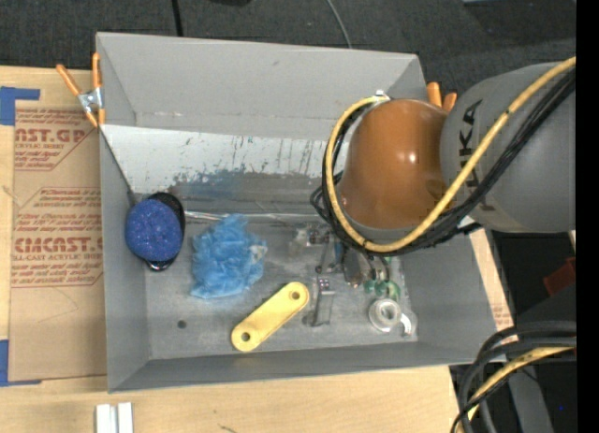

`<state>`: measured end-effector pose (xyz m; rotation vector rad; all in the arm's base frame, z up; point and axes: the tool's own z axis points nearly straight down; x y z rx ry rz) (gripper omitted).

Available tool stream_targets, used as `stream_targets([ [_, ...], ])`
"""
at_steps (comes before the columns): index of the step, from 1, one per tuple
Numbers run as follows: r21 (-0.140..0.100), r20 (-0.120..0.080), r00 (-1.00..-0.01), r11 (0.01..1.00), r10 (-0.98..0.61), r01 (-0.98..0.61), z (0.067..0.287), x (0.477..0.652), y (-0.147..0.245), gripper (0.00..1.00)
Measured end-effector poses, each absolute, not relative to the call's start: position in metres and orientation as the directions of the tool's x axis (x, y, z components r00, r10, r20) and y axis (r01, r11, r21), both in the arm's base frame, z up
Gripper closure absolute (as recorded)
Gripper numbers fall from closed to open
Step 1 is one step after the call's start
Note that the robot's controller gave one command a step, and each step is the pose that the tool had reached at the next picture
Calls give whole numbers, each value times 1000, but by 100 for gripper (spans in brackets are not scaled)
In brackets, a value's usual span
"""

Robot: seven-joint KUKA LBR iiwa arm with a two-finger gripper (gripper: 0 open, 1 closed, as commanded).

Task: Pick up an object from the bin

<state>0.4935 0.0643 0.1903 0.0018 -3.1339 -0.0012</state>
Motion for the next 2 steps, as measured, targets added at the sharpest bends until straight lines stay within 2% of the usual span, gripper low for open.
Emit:
stream_targets([
  [1, 1, 0, -1000, 1000, 0, 0, 194, 495, 64, 0],
  [2, 0, -6, -989, 989, -148, -148, 161, 495, 70, 0],
])
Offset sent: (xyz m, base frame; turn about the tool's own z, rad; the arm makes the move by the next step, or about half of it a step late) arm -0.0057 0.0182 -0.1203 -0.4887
